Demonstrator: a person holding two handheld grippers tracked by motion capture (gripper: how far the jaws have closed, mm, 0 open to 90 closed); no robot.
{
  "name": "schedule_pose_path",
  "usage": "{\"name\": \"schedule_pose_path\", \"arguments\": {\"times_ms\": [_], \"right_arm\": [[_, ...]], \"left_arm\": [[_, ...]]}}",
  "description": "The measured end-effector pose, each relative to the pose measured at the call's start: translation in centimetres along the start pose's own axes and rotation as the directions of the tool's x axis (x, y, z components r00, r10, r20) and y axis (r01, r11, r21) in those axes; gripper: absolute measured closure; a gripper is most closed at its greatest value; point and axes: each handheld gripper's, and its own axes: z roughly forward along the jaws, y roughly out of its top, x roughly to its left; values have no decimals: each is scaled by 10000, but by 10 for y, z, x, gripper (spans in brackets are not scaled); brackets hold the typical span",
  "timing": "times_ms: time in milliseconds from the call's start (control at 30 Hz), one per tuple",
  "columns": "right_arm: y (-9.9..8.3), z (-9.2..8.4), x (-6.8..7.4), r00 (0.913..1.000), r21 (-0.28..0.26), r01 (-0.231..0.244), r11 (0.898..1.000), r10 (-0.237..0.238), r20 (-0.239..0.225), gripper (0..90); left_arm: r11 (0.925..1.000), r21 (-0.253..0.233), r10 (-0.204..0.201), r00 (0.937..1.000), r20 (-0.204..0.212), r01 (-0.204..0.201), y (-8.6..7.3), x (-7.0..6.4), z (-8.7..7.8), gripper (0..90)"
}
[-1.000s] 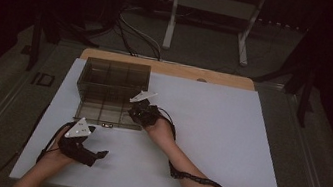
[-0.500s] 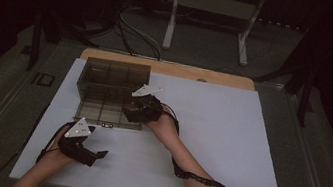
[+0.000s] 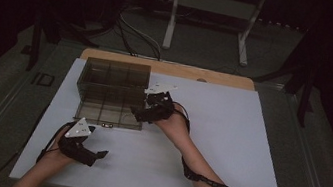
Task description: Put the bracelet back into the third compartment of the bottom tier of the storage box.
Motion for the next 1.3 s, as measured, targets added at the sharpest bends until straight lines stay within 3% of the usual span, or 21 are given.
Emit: {"name": "schedule_pose_path", "arguments": {"times_ms": [100, 233, 367, 867, 1300], "right_arm": [[-5, -14, -10, 9998, -162, -210, 9996, 209, -43, 105], [-11, -25, -21, 9995, -89, -184, 9998, 186, 240, 35], [-19, -35, -31, 9983, 35, -362, 9993, 360, 453, 21], [-54, -64, -57, 9901, -306, -911, 9954, 938, 1046, 20], [-94, -90, -76, 9770, -611, -1279, 9899, 1364, 1636, 21]], "left_arm": [[10000, 3, 2, 10000, -4, -2, 0, 0, 0, 7], [10000, -13, 7, 10000, 0, -7, 0, 0, 0, 7], [10000, -2, -6, 10000, 8, 6, 0, 0, 0, 7], [10000, 28, 43, 10000, 19, -43, 0, -1, 0, 7], [10000, 35, 40, 10000, 15, -41, 0, -1, 0, 7]]}}
